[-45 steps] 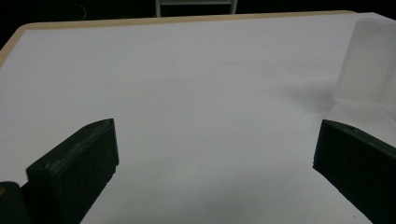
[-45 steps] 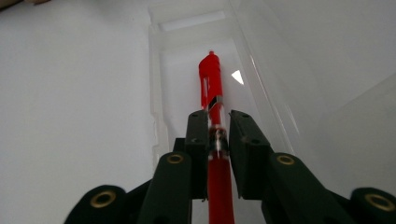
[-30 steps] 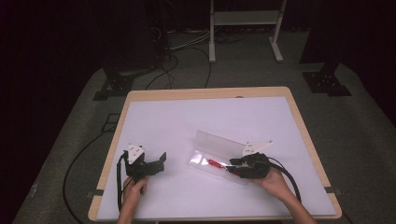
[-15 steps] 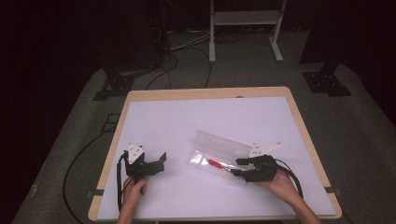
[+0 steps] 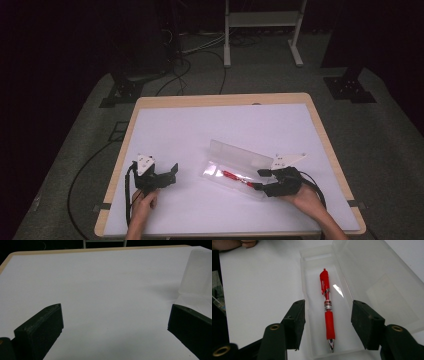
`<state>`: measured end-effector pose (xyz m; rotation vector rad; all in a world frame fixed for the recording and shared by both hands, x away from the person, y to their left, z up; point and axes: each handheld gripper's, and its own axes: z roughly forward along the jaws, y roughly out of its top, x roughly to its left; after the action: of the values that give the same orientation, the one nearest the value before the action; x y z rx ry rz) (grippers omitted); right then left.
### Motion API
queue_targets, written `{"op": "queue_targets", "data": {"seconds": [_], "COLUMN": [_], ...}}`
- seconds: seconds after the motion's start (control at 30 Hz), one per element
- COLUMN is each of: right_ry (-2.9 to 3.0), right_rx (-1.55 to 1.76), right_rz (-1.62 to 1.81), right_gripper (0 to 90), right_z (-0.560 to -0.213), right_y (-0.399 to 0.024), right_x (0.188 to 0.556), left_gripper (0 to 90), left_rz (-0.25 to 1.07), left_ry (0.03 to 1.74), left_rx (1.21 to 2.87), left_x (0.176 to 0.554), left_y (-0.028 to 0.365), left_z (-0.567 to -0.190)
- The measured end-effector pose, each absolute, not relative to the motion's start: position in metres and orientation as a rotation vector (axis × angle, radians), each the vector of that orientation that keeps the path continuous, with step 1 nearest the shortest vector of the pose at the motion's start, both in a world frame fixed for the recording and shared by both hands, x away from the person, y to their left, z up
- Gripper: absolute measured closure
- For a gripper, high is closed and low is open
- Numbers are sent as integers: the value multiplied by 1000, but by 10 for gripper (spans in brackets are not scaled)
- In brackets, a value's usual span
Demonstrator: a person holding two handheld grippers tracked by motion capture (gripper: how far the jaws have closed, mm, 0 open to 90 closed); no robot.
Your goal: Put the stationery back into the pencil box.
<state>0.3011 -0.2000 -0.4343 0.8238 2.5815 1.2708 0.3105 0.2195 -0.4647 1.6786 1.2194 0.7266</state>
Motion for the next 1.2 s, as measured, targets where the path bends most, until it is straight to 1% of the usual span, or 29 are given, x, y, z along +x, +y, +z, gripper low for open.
{"op": "queue_targets", "data": {"seconds": [0.47,1.2], "right_ry": [2562,2510], "right_rx": [849,910], "right_rz": [1281,1282], "right_gripper": [409,399], "right_z": [-431,-428], "right_y": [-217,-245], "right_x": [295,286], "left_gripper": [0,0], "left_rz": [729,729], "left_ry": [1221,1223], "left_rx": [1679,1679], "left_x": [311,311], "left_y": [220,219], "left_z": [-465,-465]}}
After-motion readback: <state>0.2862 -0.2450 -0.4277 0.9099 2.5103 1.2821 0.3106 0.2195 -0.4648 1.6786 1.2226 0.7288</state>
